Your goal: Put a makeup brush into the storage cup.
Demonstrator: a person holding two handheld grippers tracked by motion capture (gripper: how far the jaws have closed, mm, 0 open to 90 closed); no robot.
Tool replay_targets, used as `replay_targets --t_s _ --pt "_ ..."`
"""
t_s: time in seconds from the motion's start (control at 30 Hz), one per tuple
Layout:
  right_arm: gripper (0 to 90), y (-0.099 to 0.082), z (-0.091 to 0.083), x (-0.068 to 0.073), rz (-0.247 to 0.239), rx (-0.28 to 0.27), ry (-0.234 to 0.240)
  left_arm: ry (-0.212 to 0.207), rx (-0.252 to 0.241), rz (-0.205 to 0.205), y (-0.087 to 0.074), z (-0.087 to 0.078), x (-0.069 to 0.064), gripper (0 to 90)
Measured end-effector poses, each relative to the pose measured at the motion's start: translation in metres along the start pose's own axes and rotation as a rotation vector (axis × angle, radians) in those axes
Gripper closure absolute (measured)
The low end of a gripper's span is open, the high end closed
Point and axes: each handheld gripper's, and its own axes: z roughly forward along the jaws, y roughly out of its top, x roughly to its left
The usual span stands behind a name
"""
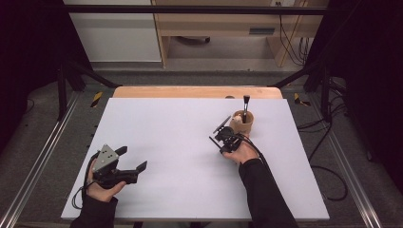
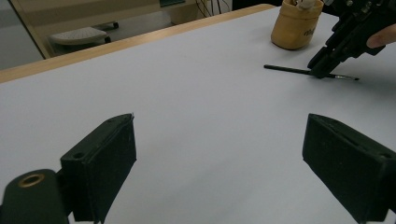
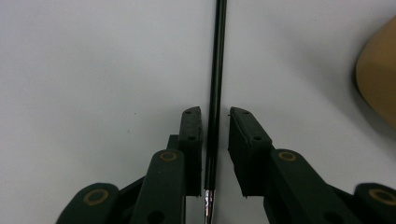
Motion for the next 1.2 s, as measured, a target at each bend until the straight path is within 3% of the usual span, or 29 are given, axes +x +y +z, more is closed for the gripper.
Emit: replay_targets --t_s 0.17,0.3,0.4,0.53,0.63,1.03,1.2 --pt "85.3 0.001 0.000 0.002 0.006 0.011 0.017 0.003 0.001 0.004 0.000 0.000 0.000 8.7" --pt "85.7 0.001 0.001 0.002 0.015 0.009 0.018 0.005 0.001 0.003 0.000 0.000 0.000 8.8" --pt "85.9 0.001 0.001 0.002 -0.012 0.002 0.003 0.006 -0.001 0.004 0.000 0.000 0.000 8.8" --pt "86.0 0.000 0.000 0.006 -0.009 0.000 -0.009 0.007 0.003 0.006 0.000 0.001 0.000 8.8" --pt "86.0 0.000 -0.002 0.005 -0.009 -0.023 0.004 0.007 0.001 0.005 0.000 0.001 0.000 8.8" --pt "86.0 -0.004 -0.040 0.003 0.011 -0.129 0.098 0.006 0.000 0.010 0.000 0.001 -0.002 8.8" --pt "86.0 -0.009 -0.055 0.004 -0.012 -0.173 0.127 0.005 0.002 0.014 0.001 0.001 -0.003 8.8"
